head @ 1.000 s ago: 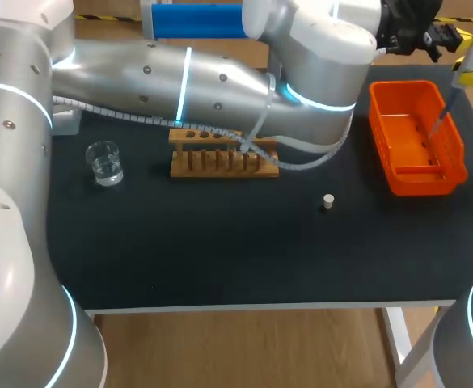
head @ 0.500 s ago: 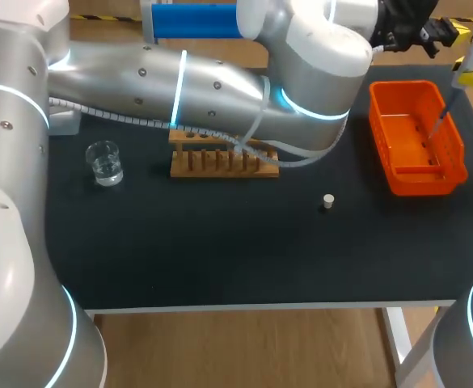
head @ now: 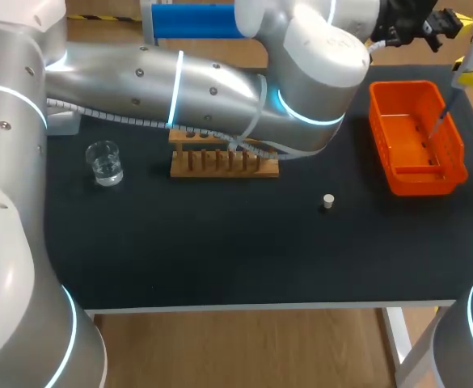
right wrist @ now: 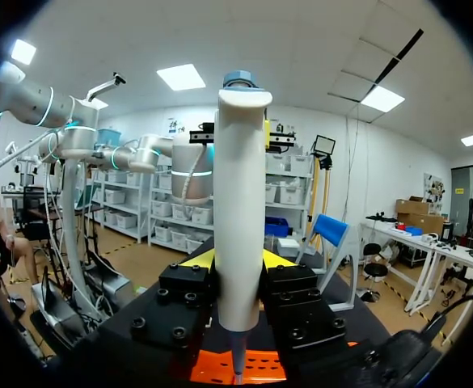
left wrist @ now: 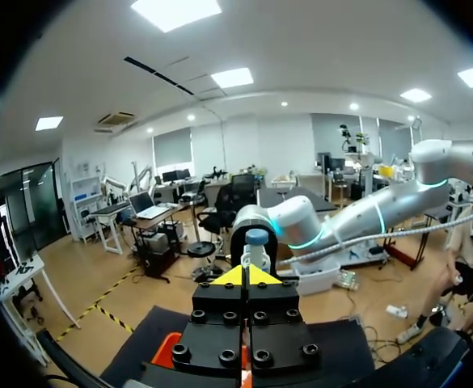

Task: Invert the test tube, pick up the pipette, mount the tip to pipette, aspirate from beaker and dispense into the tube, eject the tip, return the pipette, and cap with the stopper.

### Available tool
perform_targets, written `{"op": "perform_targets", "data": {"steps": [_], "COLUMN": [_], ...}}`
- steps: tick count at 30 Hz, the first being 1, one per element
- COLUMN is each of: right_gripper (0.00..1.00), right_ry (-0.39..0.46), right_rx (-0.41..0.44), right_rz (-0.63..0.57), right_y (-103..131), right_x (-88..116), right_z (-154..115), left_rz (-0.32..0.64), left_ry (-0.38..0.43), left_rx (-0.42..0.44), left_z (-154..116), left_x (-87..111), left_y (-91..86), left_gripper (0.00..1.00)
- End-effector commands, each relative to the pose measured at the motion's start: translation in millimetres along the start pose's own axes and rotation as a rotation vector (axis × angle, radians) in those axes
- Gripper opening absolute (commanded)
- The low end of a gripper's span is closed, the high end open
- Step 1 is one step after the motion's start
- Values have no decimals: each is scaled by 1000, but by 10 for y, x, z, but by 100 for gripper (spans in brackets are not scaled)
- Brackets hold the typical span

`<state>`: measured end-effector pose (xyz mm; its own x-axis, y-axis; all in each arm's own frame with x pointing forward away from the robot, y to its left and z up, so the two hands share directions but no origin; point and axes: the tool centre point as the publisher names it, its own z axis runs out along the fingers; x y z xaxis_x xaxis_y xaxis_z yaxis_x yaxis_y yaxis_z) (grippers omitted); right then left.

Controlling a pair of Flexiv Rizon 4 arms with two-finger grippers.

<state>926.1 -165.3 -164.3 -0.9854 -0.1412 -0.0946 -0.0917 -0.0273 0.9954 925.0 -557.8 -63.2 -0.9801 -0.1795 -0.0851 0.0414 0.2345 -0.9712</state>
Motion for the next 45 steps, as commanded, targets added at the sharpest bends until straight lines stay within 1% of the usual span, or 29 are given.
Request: {"op": "perform_targets", "data": {"steps": [1, 9, 22, 38, 45], "right_gripper": [0, 0, 0, 0, 0], "right_ry": [3, 3, 3, 3, 3], "right_rx": [2, 2, 2, 2, 2], "right_rz": [0, 0, 0, 0, 0], "right_y": [4, 4, 4, 4, 4], "right_x": [-9, -9, -9, -9, -9], "right_z": [-12, -12, -12, -12, -12], "left_rz": [6, 17, 21, 16, 6], "left_ry": [-1, 11, 27, 44, 43], "left_rx": [107, 117, 126, 130, 126], "left_z": [48, 101, 160, 232, 235], "left_x": [26, 76, 101, 98, 97], "left_y": [1, -52, -54, -13, 45], "left_gripper": [0, 0, 0, 0, 0]}}
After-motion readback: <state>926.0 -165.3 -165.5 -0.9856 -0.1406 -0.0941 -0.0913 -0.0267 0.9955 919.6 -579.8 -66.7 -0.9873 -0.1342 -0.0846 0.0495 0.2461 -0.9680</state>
